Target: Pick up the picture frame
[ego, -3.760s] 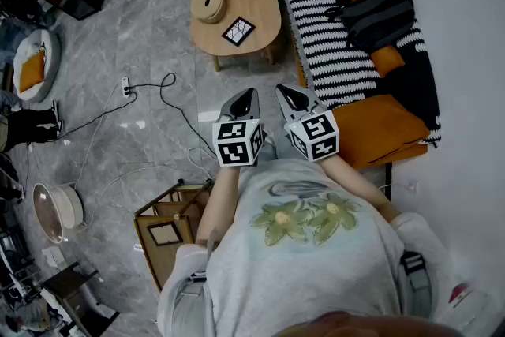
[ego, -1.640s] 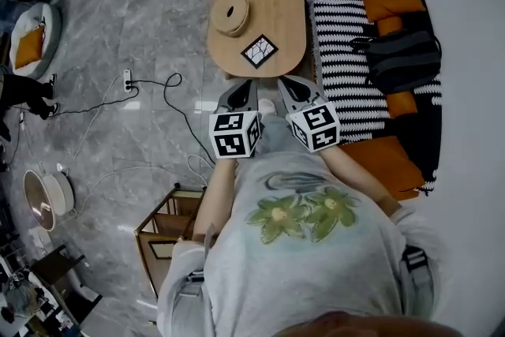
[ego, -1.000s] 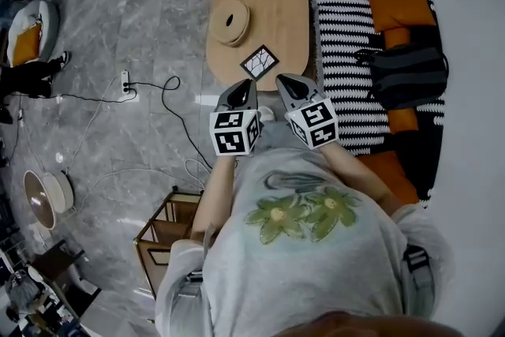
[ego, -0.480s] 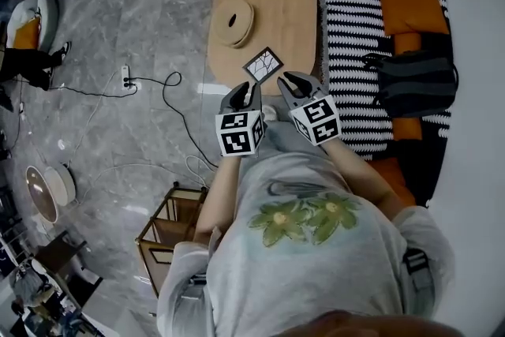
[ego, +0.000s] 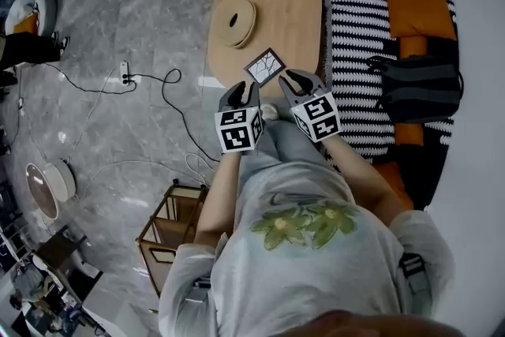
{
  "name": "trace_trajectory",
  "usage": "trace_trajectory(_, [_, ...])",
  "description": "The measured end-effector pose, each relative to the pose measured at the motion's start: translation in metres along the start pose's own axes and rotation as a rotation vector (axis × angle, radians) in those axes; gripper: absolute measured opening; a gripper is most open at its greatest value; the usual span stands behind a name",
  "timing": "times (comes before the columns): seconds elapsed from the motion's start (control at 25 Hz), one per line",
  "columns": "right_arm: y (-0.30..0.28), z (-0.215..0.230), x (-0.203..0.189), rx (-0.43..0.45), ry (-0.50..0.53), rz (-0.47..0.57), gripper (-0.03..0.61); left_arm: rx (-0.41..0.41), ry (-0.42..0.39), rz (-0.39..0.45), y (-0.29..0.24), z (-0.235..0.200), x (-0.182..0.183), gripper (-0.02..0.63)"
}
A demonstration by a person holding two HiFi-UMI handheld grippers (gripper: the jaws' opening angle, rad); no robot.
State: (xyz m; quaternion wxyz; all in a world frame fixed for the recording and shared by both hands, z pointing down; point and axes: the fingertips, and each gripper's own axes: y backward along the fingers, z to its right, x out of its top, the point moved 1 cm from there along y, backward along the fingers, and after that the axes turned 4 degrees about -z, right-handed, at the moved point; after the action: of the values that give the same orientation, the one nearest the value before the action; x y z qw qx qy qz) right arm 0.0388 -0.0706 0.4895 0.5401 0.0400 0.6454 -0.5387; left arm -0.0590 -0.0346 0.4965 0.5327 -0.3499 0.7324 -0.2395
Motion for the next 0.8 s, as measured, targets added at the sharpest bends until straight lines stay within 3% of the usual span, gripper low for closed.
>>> trace_trajectory(0.8, [-0.068, 0.032, -0.032, -0.003, 0.046, -0.090, 0.074, 0.035, 0.067, -0.067, -0.071, -0.031, -0.024, 0.109])
